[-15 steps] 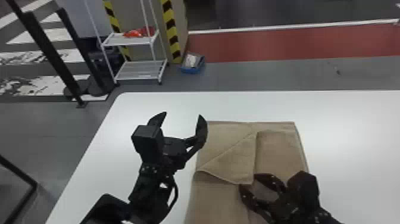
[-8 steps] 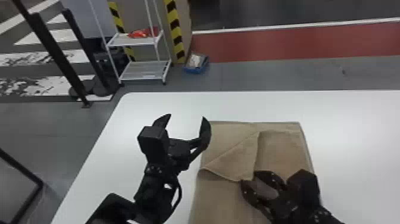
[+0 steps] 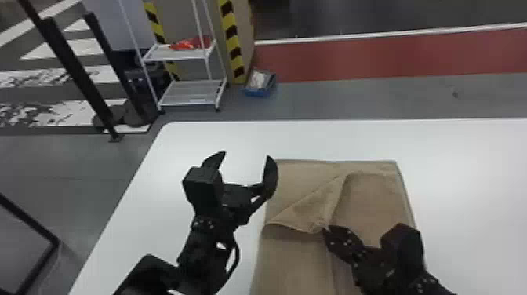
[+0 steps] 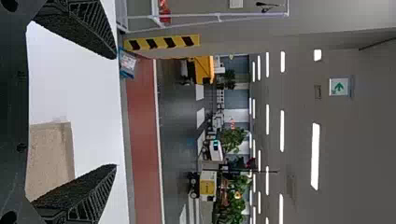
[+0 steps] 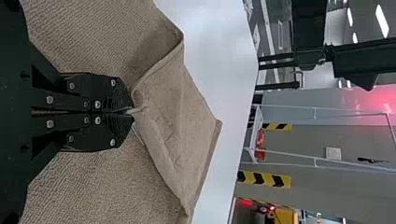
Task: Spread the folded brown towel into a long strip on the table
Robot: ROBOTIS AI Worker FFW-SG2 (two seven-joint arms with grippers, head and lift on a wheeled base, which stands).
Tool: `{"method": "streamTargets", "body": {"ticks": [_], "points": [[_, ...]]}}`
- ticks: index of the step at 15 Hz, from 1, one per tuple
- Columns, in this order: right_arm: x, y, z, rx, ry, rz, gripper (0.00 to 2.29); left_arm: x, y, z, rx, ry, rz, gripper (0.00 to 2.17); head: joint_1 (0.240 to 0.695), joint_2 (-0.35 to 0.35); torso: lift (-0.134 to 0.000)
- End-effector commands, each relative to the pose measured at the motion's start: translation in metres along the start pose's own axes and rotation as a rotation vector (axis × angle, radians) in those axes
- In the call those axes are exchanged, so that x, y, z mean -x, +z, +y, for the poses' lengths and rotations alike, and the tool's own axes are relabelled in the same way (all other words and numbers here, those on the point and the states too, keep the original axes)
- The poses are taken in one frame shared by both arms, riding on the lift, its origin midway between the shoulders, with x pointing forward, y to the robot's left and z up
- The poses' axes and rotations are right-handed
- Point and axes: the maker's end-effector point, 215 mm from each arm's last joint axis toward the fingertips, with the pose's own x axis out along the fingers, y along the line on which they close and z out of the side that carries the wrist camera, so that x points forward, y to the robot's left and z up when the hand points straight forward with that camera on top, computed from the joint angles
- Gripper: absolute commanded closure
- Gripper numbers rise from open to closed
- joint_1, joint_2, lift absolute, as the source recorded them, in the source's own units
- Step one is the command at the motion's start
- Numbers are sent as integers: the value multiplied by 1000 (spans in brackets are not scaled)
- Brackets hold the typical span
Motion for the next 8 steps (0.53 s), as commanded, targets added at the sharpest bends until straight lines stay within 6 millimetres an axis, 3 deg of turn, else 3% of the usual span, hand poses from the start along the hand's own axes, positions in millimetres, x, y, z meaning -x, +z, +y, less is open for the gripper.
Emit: {"method": "streamTargets", "body": {"ticks": [1, 3, 4, 7, 8], "points": [[21, 18, -6, 2, -18, -67, 1484, -1, -2, 2, -1, 5, 2, 43, 695, 193, -113], [60, 33, -32, -1, -67, -135, 1484, -2, -2, 9, -4, 15, 3, 43, 695, 191, -113], [82, 38, -58, 1, -111, -161, 1484, -2, -4, 13, -8, 25, 7, 43, 695, 173, -113], [144, 34, -163, -39, -294, -189, 1484, 0, -10, 26, -11, 53, 17, 43, 695, 117, -113], [172, 32, -204, -52, -370, -202, 1484, 0, -10, 26, -11, 53, 17, 43, 695, 48, -113]]}}
